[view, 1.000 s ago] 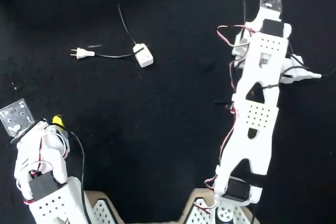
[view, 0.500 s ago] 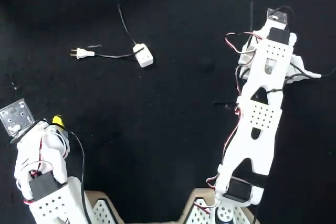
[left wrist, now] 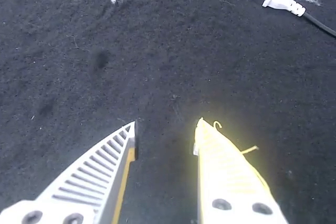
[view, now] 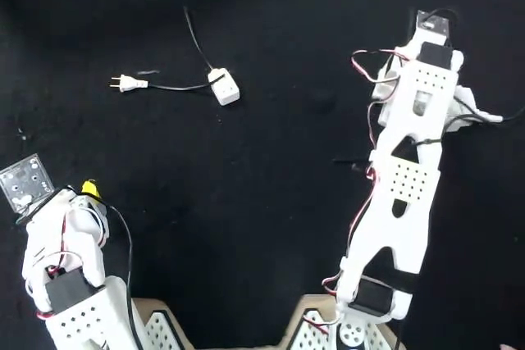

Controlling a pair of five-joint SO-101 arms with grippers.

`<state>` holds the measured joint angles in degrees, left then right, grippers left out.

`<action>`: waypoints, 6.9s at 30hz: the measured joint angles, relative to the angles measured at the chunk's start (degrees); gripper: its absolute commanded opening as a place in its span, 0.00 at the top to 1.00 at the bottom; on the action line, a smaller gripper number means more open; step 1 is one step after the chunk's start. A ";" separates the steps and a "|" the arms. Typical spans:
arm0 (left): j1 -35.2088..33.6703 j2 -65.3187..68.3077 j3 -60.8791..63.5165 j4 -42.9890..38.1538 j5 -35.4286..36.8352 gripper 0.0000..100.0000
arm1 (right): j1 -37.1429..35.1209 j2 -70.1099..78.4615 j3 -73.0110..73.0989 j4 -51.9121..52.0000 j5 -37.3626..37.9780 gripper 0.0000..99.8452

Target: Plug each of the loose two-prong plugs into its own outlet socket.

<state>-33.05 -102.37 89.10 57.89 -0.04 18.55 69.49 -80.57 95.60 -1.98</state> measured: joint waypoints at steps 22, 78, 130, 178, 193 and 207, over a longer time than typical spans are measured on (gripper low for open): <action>0.00 0.00 0.00 0.00 0.00 0.81 | -15.30 -10.46 -11.96 3.78 0.09 0.75; 0.00 0.00 0.00 0.00 0.00 0.81 | -35.08 -61.01 81.23 -13.63 1.93 0.75; 12.75 53.80 -45.71 -2.20 -6.95 0.80 | -41.49 -109.63 157.80 -81.32 5.71 0.75; 34.29 118.86 -86.33 -20.31 22.86 0.80 | -41.49 -109.63 158.51 -81.41 5.71 0.75; 32.09 124.48 -86.86 -36.31 10.29 0.80 | -41.49 -109.63 158.51 -81.41 5.71 0.75; 24.44 134.95 -94.42 -23.91 9.49 0.80 | -41.49 -109.63 158.51 -82.02 5.71 0.75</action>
<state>-8.62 32.57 -5.32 33.98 9.45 -22.95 -40.13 77.93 13.58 3.74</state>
